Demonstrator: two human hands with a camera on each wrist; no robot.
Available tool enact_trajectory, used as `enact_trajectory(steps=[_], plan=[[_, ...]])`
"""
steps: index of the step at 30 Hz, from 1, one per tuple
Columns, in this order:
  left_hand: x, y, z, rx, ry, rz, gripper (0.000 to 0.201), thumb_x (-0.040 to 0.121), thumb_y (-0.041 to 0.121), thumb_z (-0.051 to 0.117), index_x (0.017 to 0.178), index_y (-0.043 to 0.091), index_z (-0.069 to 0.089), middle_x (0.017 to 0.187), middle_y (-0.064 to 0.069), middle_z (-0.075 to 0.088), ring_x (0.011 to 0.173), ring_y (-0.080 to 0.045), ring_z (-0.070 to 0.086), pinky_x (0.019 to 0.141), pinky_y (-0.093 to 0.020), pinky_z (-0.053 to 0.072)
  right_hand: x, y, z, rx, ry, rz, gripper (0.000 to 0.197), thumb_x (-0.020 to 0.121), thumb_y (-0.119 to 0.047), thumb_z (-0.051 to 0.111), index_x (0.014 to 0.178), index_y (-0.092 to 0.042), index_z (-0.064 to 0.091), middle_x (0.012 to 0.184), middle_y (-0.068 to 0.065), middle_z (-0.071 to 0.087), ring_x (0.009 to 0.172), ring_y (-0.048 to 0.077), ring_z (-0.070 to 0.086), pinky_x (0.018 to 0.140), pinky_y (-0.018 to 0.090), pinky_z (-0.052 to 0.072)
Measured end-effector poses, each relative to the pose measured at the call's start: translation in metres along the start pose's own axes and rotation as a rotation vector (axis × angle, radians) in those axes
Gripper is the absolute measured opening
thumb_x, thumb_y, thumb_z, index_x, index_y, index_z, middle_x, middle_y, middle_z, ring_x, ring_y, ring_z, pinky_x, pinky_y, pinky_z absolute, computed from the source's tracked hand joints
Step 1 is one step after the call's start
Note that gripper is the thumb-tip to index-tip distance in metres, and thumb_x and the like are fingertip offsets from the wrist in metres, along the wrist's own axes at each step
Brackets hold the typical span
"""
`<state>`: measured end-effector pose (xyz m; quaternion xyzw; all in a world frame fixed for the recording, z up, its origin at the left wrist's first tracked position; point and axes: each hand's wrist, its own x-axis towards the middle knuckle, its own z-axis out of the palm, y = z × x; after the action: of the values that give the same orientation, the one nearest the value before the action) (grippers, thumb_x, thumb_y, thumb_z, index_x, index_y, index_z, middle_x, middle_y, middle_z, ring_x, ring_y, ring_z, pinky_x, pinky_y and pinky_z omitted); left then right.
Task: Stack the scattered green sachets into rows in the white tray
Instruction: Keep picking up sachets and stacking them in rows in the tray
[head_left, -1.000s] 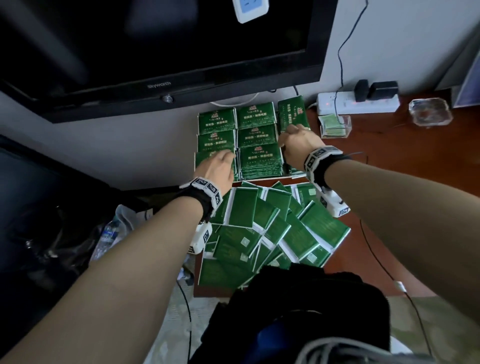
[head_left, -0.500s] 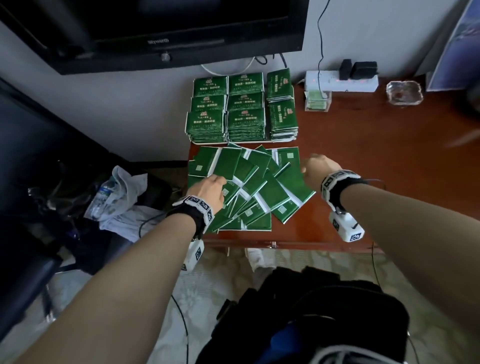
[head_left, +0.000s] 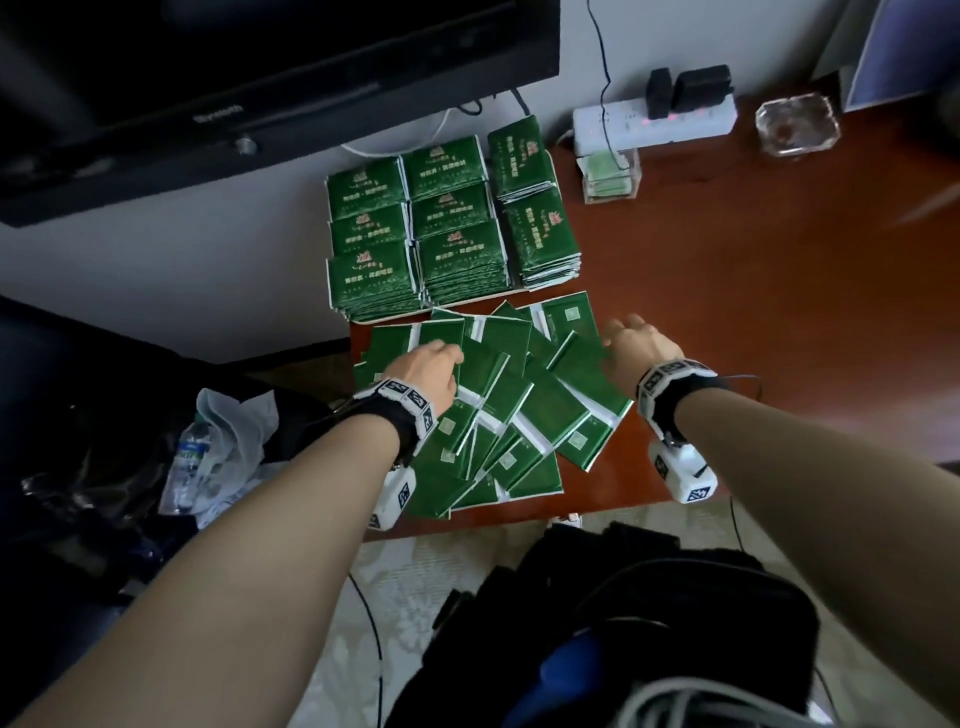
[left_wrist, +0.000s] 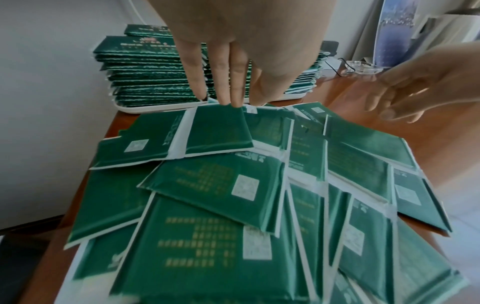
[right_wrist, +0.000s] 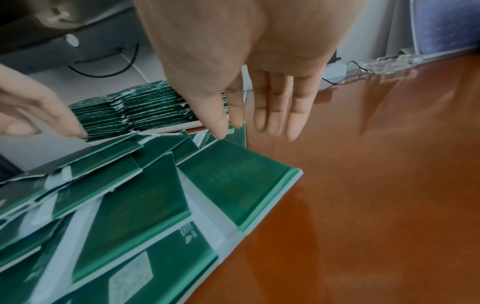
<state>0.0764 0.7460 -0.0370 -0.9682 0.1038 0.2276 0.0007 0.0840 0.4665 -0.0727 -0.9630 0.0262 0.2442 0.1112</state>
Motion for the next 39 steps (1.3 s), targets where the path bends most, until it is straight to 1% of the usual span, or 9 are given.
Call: enact_trajectory(steps=[6, 9, 15, 21, 25, 30, 35, 37, 39], plan=[[0.023, -0.007, -0.018, 0.043, -0.037, 0.122, 0.042, 0.092, 0.003, 0.052, 0.125, 0.028, 0.06, 0.133, 0.007, 0.056, 0.113, -0.02, 0.057, 0.089, -0.036, 0.053, 0.001, -0.006, 0.007, 0.051, 0.032, 0.077, 0.046, 0.09, -0.021, 0.064, 0.132, -0.017, 0.044, 0.124, 0.008, 0.045, 0.112, 0.027, 0.049, 0.088, 0.043, 0.054], [0.03, -0.015, -0.023, 0.168, -0.091, 0.266, 0.053, 0.087, -0.005, 0.056, 0.128, 0.028, 0.059, 0.137, 0.007, 0.053, 0.122, -0.019, 0.05, 0.1, -0.037, 0.045, 0.002, -0.01, 0.006, 0.027, 0.02, 0.086, 0.052, 0.089, -0.027, 0.067, 0.134, -0.015, 0.042, 0.125, 0.01, 0.045, 0.113, 0.028, 0.049, 0.091, 0.044, 0.051], [0.062, -0.026, -0.028, 0.509, -0.182, 0.583, 0.067, 0.08, -0.001, 0.068, 0.138, 0.026, 0.047, 0.14, 0.001, 0.044, 0.131, -0.022, 0.037, 0.107, -0.04, 0.033, 0.006, -0.021, 0.015, -0.018, -0.063, 0.163, 0.076, 0.081, -0.044, 0.077, 0.137, -0.012, 0.036, 0.126, 0.012, 0.044, 0.115, 0.031, 0.047, 0.094, 0.047, 0.046], [0.095, -0.028, -0.015, 0.675, -0.239, 0.755, 0.064, 0.075, 0.016, 0.079, 0.128, 0.021, 0.043, 0.132, -0.007, 0.04, 0.122, -0.026, 0.04, 0.102, -0.04, 0.036, 0.011, -0.032, 0.028, -0.02, -0.041, 0.288, 0.079, 0.075, -0.039, 0.082, 0.132, -0.009, 0.036, 0.125, 0.016, 0.049, 0.118, 0.035, 0.048, 0.096, 0.051, 0.044], [0.112, -0.035, -0.016, 0.734, -0.243, 0.794, 0.054, 0.074, 0.038, 0.081, 0.117, 0.021, 0.053, 0.128, -0.002, 0.042, 0.12, -0.023, 0.039, 0.096, -0.038, 0.033, 0.017, -0.037, 0.03, -0.025, -0.051, 0.368, 0.078, 0.074, -0.039, 0.083, 0.13, -0.009, 0.038, 0.124, 0.015, 0.051, 0.118, 0.034, 0.048, 0.099, 0.053, 0.041], [0.114, -0.037, -0.014, 0.788, -0.204, 0.866, 0.057, 0.072, 0.044, 0.08, 0.12, 0.023, 0.056, 0.126, -0.002, 0.047, 0.123, -0.023, 0.039, 0.103, -0.04, 0.032, 0.02, -0.04, 0.023, -0.036, -0.097, 0.423, 0.078, 0.072, -0.041, 0.085, 0.132, -0.011, 0.045, 0.124, 0.014, 0.054, 0.121, 0.034, 0.047, 0.102, 0.054, 0.039], [0.112, -0.031, -0.027, 0.777, -0.216, 0.844, 0.048, 0.079, 0.052, 0.073, 0.116, 0.026, 0.057, 0.122, 0.004, 0.055, 0.119, -0.019, 0.047, 0.107, -0.04, 0.031, 0.016, -0.035, 0.021, 0.0, -0.104, 0.42, 0.054, 0.077, -0.041, 0.081, 0.118, -0.016, 0.057, 0.118, 0.009, 0.059, 0.118, 0.032, 0.049, 0.098, 0.049, 0.038], [0.114, -0.021, -0.039, 0.681, -0.258, 0.744, 0.043, 0.082, 0.053, 0.071, 0.111, 0.025, 0.056, 0.117, 0.004, 0.06, 0.109, -0.021, 0.055, 0.099, -0.039, 0.039, 0.019, -0.028, 0.015, 0.017, -0.154, 0.389, 0.049, 0.075, -0.038, 0.083, 0.112, -0.015, 0.061, 0.11, 0.008, 0.065, 0.111, 0.03, 0.056, 0.092, 0.045, 0.042], [0.119, -0.006, -0.051, 0.53, -0.294, 0.612, 0.044, 0.084, 0.053, 0.07, 0.113, 0.023, 0.054, 0.112, 0.0, 0.062, 0.098, -0.025, 0.06, 0.08, -0.035, 0.048, 0.03, -0.019, 0.004, 0.012, -0.216, 0.322, 0.053, 0.07, -0.036, 0.087, 0.112, -0.013, 0.065, 0.102, 0.008, 0.069, 0.098, 0.028, 0.064, 0.082, 0.038, 0.052]])
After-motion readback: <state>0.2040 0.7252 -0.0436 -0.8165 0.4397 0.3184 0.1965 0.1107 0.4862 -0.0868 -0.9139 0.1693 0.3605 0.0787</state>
